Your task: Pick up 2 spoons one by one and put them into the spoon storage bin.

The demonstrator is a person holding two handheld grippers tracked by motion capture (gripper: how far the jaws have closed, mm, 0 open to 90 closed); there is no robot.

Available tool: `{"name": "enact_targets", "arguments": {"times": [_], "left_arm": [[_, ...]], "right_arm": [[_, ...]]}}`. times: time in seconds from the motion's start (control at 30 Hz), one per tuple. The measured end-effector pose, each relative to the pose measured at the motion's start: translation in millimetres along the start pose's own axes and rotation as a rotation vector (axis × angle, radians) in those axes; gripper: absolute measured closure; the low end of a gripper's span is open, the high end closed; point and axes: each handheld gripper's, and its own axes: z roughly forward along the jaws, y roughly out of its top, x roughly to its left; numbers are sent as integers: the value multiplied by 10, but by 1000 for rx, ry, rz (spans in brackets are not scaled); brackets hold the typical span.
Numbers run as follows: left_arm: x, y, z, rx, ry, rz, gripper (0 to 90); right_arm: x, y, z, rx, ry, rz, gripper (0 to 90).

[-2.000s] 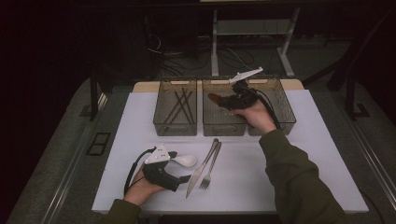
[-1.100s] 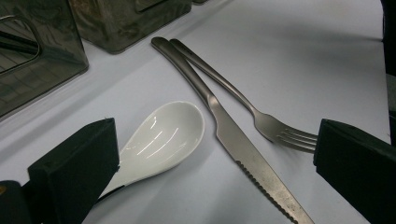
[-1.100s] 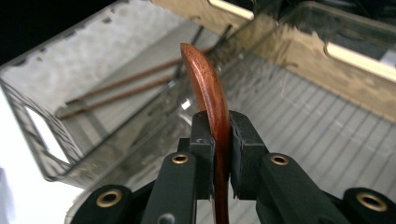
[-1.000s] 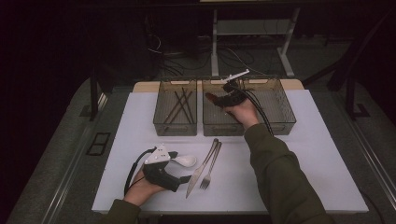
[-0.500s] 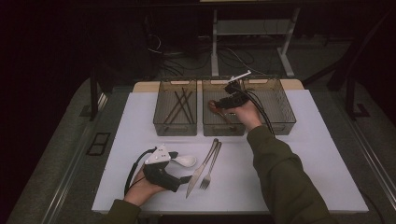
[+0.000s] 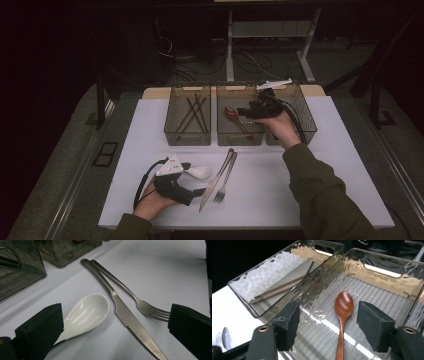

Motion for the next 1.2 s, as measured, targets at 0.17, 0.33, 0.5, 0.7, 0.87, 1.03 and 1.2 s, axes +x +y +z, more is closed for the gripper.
{"name": "enact_targets", "arguments": {"times": [0.17, 0.33, 0.5, 0.7, 0.87, 1.03, 1.2], "left_arm": [[-1, -2, 2, 0, 0, -5, 0], [9, -1, -8, 9, 3, 5, 0], [8, -3, -8, 5, 3, 0, 0], [12, -5, -9, 6, 4, -1, 0], [18, -8, -11, 9, 7, 0, 0], [21, -10, -12, 9, 10, -4, 0], [20, -12, -7, 9, 11, -5, 0]], "right_arm": [[70, -82, -86, -12, -36, -53, 254], [136, -187, -184, -19, 17, -72, 221], [175, -295, -310, -29, 42, -82, 221], [196, -470, -472, -43, 73, -97, 222], [220, -652, -562, -58, 61, -117, 224], [219, -811, -622, -48, 85, -129, 174], [179, -979, -690, -49, 78, -91, 174]]}}
